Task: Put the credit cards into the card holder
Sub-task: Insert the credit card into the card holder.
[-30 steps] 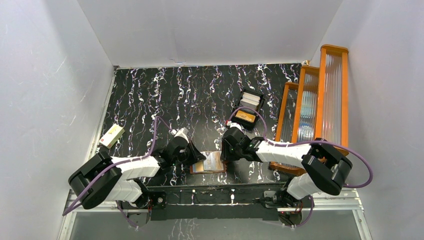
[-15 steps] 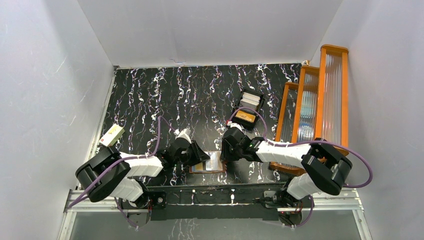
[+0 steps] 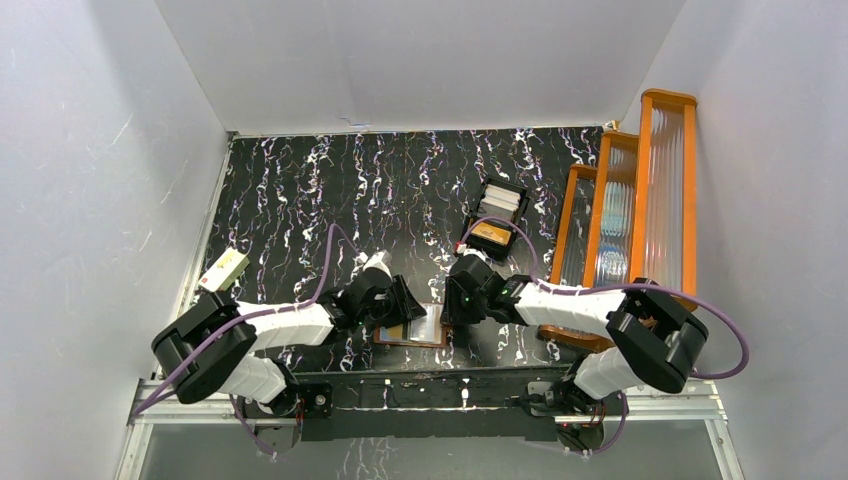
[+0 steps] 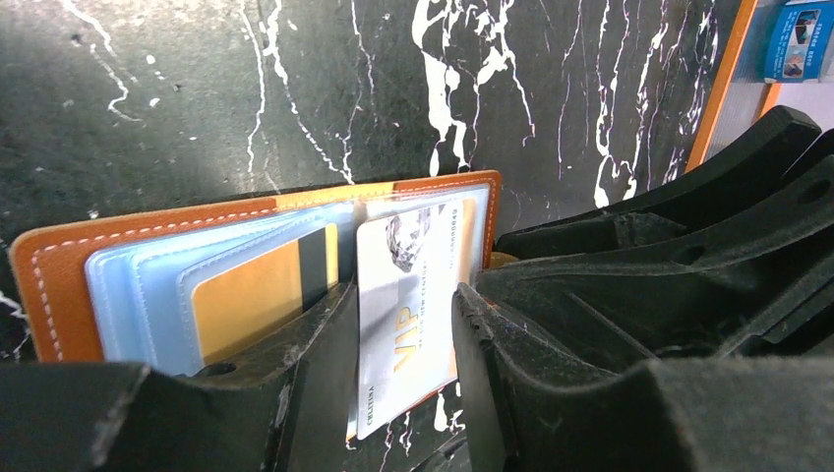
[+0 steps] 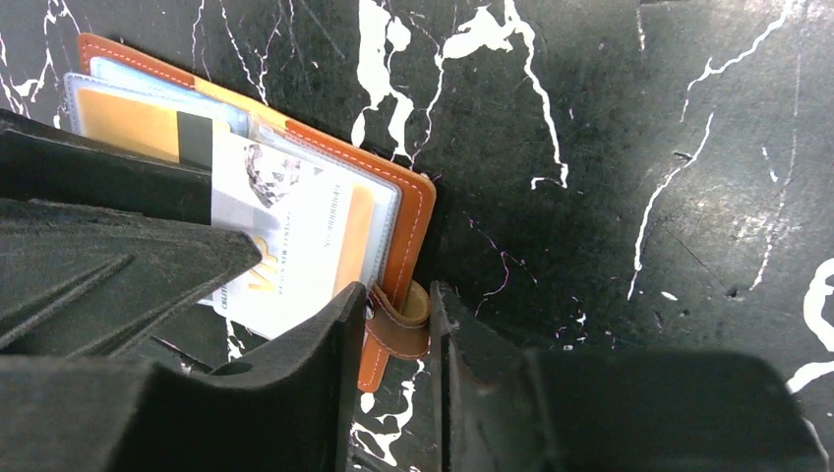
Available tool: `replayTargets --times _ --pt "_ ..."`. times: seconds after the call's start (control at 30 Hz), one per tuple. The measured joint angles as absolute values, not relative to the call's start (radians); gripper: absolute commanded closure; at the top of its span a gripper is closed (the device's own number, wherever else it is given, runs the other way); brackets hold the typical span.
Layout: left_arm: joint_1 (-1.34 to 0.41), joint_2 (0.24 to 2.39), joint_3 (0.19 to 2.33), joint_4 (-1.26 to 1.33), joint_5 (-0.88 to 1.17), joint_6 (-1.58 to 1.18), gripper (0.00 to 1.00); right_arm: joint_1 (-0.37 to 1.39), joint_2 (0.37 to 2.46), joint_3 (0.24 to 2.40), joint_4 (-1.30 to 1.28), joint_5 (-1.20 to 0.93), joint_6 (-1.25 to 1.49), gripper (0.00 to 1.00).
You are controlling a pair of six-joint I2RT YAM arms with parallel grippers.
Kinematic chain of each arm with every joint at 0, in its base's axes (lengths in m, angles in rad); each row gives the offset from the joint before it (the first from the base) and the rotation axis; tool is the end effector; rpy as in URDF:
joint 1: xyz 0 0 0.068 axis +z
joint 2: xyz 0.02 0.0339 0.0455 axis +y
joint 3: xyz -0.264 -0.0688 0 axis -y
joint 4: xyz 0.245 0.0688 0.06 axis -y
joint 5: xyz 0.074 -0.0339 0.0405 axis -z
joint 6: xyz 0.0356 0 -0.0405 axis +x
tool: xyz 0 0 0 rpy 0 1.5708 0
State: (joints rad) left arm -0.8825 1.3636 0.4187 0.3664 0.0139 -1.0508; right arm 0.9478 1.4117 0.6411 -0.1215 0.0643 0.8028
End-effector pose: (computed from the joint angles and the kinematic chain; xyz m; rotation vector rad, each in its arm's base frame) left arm 0.1582 -0.1931 0.1485 -0.1908 2.3678 -1.0676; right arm 0.1562 0.2135 0.1613 -0.1579 2.5796 0.6471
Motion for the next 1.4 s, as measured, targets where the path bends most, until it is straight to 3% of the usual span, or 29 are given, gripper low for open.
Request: replayTargets --times 0.4,0.63,1.17,1.4 --pt "-0.928 1.433 0.494 0.336 -0.031 -1.035 0.62 0.937 1.423 0.631 -0.081 0.046 0.821 0.66" --pt "-0.934 1.431 0.511 0.307 -0.041 -1.032 0.58 0.937 1.421 0.632 -0.083 0.054 0.820 0.58" --pt "-0.921 1.267 0.579 0.011 -0.042 -1.024 0.50 0.936 1.344 0.660 -0.217 0.125 0.808 0.50" --pt "-0.909 1.242 0.580 -0.018 -0.020 -1.010 0.49 0.936 1.340 0.664 -0.234 0.123 0.809 0.53"
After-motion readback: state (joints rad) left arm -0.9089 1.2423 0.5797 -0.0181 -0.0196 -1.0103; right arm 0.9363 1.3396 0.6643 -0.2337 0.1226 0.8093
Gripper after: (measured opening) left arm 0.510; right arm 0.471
